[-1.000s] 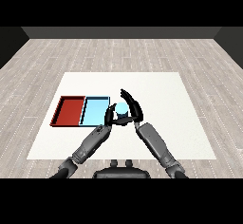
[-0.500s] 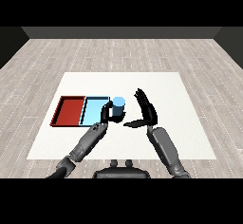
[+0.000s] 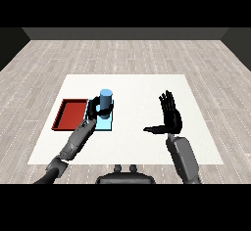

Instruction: Pick the blue can and put it in the blue box

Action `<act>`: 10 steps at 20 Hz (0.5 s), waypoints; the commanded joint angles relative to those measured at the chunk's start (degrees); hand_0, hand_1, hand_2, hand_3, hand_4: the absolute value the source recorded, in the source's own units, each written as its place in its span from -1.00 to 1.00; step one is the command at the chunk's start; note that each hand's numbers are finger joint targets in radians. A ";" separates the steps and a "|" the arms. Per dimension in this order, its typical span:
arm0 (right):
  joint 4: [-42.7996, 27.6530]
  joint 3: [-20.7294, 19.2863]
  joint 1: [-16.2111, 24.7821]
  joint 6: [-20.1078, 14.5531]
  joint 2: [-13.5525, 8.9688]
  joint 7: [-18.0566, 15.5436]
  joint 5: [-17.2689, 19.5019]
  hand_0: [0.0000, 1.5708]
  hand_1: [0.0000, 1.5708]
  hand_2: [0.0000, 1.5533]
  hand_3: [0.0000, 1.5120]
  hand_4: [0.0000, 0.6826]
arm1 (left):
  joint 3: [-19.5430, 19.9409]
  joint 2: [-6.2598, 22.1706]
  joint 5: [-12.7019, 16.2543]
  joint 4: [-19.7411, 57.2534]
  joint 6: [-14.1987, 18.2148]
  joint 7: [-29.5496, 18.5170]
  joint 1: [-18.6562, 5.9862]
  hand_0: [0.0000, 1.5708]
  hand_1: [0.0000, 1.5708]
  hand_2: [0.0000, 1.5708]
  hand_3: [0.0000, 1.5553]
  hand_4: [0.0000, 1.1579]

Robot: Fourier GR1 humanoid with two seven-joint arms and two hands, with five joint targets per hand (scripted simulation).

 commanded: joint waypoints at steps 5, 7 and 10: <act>4.72 -2.78 1.13 2.83 1.63 -5.24 -1.83 -1.00 -1.00 -1.00 -1.00 -1.00 | 5.18 3.40 -1.72 21.82 -4.90 0.48 -5.98 1.00 1.00 0.98 0.91 0.86; 4.04 -3.37 0.20 1.93 1.29 -2.61 -2.13 -1.00 -1.00 -1.00 -1.00 -1.00 | 5.14 3.56 -2.77 28.09 -7.17 3.26 -11.00 1.00 1.00 0.98 0.89 0.79; 6.60 -5.90 2.72 6.11 0.90 -5.74 -5.66 -1.00 -1.00 -1.00 -1.00 -1.00 | 3.39 2.35 -5.32 33.21 -8.30 5.54 -12.63 1.00 1.00 1.00 0.91 0.81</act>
